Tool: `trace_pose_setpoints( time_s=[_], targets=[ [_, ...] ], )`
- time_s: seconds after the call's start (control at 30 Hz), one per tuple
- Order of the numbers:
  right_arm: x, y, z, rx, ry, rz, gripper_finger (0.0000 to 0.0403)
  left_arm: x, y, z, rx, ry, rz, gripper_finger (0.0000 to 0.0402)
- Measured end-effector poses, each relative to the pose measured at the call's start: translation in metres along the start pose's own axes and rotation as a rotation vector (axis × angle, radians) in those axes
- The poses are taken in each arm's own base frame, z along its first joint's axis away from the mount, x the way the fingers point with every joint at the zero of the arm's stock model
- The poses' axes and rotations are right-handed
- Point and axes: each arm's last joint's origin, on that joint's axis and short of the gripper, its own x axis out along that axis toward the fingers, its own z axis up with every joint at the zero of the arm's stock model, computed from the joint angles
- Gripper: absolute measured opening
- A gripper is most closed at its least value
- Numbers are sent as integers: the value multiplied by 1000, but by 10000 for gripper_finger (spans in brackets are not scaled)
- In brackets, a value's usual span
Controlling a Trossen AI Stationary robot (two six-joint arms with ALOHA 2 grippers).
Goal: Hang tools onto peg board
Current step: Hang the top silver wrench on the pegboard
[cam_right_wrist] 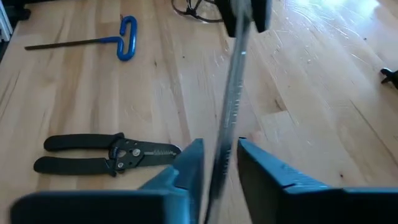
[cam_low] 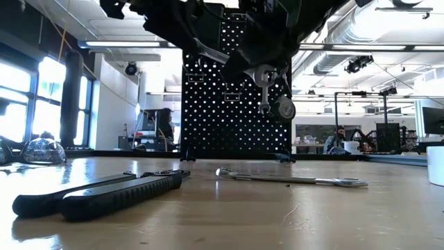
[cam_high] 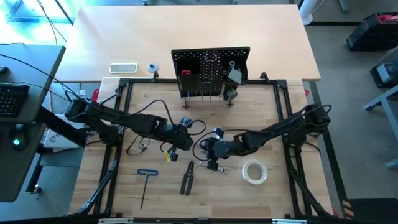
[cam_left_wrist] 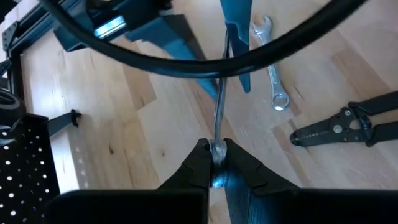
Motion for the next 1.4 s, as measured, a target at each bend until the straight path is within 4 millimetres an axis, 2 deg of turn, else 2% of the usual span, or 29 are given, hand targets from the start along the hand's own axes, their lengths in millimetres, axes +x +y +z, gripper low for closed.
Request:
trace_pose_setpoints(
  time_s=[0.17, 0.27, 0.4, 0.53, 0.67, 0.83, 1.03, 1.23, 1.4],
  targets=[
    [1, 0, -1, -9, -1, -17, 15, 0, 0, 0, -14, 0, 10, 8],
    [1, 2, -2, -23, -4, -30, 14, 0, 1, 1, -17, -11, 4, 27],
    [-1, 7, -6, -51, 14, -24, 6, 0, 0, 3, -21, -38, -7, 74],
    [-6, 12, -18, -48, 92, -69, 4, -1, -1, 3, -26, -26, 0, 110],
    [-15, 19, -32, -28, 181, -91, 4, -5, 0, 3, -27, -35, -1, 126],
    [-34, 26, -37, -11, 197, -147, 3, -24, 6, 4, -31, -98, 15, 129],
    [-70, 25, -29, 0, 118, -210, 3, -55, 17, 0, -58, -177, 63, 130],
    [-105, 15, -18, -2, 27, -272, 3, -86, 24, -11, -83, -234, 105, 131],
    [-129, 4, -9, -21, -32, -302, 3, -108, 25, -29, -102, -306, 159, 131]
  ],
)
